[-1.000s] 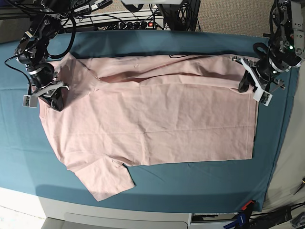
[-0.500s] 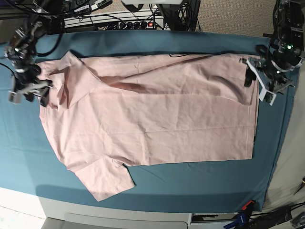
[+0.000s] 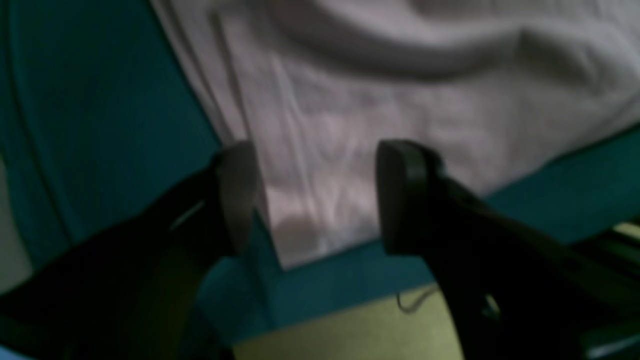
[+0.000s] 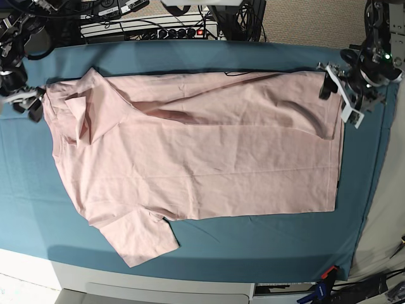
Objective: Fold the T-shirt properly
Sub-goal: 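Regrasp the shoulder edges and drag the shirt flat with both grippers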
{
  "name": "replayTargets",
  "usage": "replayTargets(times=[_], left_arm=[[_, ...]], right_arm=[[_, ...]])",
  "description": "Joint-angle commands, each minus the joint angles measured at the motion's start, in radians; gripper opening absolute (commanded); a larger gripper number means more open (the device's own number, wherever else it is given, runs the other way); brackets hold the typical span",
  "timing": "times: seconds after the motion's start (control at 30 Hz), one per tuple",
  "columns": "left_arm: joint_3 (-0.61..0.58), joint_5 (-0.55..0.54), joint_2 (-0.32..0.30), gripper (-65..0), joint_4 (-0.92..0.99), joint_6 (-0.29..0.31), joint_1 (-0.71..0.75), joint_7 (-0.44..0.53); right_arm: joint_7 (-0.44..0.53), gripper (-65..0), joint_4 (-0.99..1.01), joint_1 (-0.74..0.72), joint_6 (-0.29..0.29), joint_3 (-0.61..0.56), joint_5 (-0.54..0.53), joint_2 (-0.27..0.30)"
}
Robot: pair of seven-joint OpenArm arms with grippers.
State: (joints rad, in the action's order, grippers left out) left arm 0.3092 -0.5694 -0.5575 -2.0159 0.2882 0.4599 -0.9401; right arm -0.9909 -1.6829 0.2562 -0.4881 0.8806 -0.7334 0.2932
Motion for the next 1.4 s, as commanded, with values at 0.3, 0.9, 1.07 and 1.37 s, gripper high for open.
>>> replayTargets(times=[0.3, 0.9, 1.07, 1.37], left_arm=[[0.192, -0.096, -0.016, -26.8, 0.002, -0.017, 0.071, -0.018], [0.226, -0.263, -0.006, -26.8, 0.184, 0.053, 0.072, -0.053], [0.225, -0.287, 0.013, -27.1, 0.212, 0.053, 0.071, -0.06], [0.224, -0.341, 0.014, -27.1, 0.292, 0.059, 0.023, -0.077]], right_arm=[[-0.087, -25.6, -0.013, 0.065, 0.005, 0.005, 0.002, 0.053], [-0.145, -25.8, 0.37, -0.059, -0.051, 0.004, -0.224, 0.056], [-0.146, -52.4, 0.37, -0.06, -0.05, 0.004, -0.224, 0.055], [-0.145, -62.6, 0.37, -0.06, -0.051, 0.004, -0.24, 0.055]])
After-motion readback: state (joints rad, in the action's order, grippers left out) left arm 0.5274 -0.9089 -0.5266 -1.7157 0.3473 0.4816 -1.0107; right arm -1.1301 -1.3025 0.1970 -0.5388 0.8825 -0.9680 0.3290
